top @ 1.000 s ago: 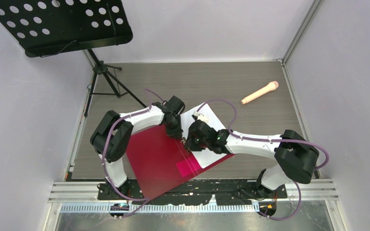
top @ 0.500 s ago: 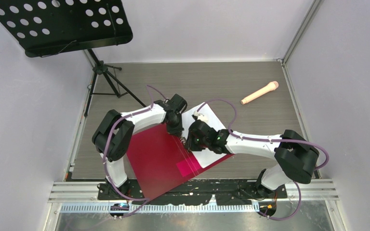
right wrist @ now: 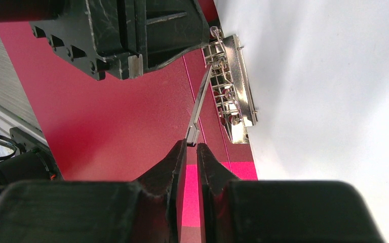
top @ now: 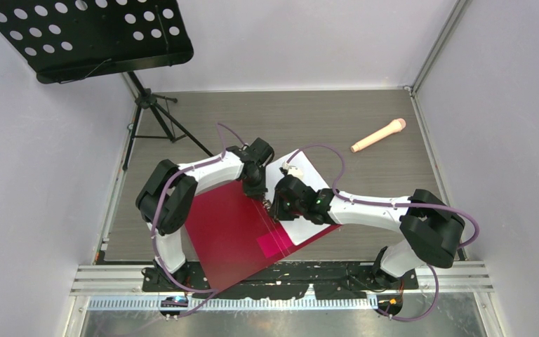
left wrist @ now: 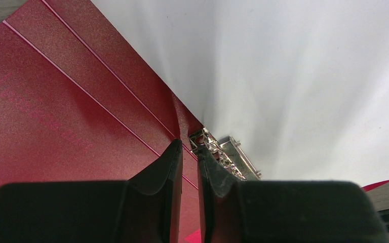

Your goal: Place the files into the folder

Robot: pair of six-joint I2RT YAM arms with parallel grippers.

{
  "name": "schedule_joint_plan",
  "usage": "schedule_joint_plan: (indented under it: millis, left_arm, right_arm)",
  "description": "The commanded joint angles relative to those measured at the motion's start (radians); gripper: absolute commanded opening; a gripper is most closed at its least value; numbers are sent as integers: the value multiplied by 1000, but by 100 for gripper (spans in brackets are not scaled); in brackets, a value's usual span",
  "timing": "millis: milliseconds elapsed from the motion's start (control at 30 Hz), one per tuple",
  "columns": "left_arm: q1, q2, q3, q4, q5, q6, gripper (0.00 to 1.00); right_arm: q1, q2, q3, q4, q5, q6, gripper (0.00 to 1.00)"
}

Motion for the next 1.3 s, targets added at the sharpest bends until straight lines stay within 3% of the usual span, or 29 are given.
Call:
schedule_joint_plan:
  millis: [0, 600, 1200, 1267]
  left_arm:
    - [-15, 28, 2, -23, 9, 11, 17]
    - [-3, -9, -24, 52, 94, -46, 32]
    - [-10, 55, -12, 8, -17, -6, 22]
    - [-13, 64, -10, 2, -23, -3, 17]
  right_arm:
    - [1, 10, 1, -56, 50, -12, 18]
    - [2, 10, 1, -64, 53, -19, 18]
    - [1, 10, -22, -60, 55, -15, 18]
    - [2, 10, -29, -58, 55, -13, 18]
